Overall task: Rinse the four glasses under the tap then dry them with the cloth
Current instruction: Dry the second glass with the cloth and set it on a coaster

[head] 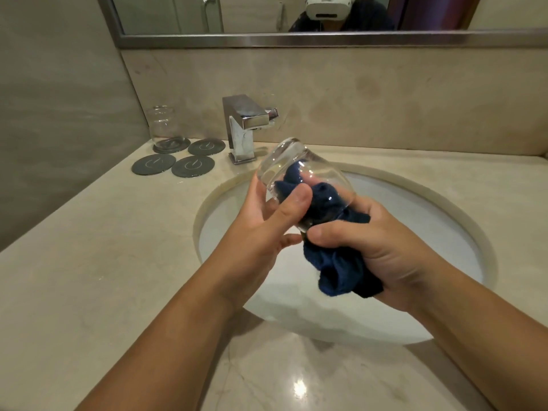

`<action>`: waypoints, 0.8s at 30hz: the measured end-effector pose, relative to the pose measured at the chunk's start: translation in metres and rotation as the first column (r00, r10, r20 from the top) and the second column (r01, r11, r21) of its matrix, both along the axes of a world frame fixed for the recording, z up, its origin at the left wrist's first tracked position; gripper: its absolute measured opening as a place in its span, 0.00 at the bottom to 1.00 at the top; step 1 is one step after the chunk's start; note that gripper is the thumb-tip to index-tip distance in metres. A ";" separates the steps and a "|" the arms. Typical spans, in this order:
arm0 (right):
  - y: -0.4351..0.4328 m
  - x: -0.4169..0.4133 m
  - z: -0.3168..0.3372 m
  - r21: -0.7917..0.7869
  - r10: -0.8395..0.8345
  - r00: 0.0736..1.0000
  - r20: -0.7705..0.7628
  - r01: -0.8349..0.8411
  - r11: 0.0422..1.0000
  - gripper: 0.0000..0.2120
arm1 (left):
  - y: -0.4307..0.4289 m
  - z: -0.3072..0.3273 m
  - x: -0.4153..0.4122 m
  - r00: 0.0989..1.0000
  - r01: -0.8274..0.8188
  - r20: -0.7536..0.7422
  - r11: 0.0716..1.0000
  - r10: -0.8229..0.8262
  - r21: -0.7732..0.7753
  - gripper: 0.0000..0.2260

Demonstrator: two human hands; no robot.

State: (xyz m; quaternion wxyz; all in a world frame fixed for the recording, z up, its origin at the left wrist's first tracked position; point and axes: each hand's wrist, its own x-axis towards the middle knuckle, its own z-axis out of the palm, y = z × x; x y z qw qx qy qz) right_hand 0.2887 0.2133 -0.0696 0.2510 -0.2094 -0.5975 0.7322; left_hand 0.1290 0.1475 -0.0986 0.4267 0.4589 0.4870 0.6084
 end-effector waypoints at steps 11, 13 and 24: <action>0.000 0.005 0.005 -0.141 0.085 0.990 -0.114 -0.101 0.985 0.24 | -0.001 0.004 -0.003 1.000 -0.011 0.009 0.998 0.011 0.067 0.48; 0.001 0.005 0.004 -0.148 0.062 0.992 -0.105 -0.077 0.986 0.22 | -0.001 0.003 -0.004 1.000 0.009 0.012 0.998 -0.010 0.069 0.45; -0.005 -0.002 0.000 0.017 -0.005 0.999 0.041 0.005 1.000 0.24 | 0.006 -0.001 -0.005 0.991 -0.112 -0.064 0.993 0.115 0.043 0.50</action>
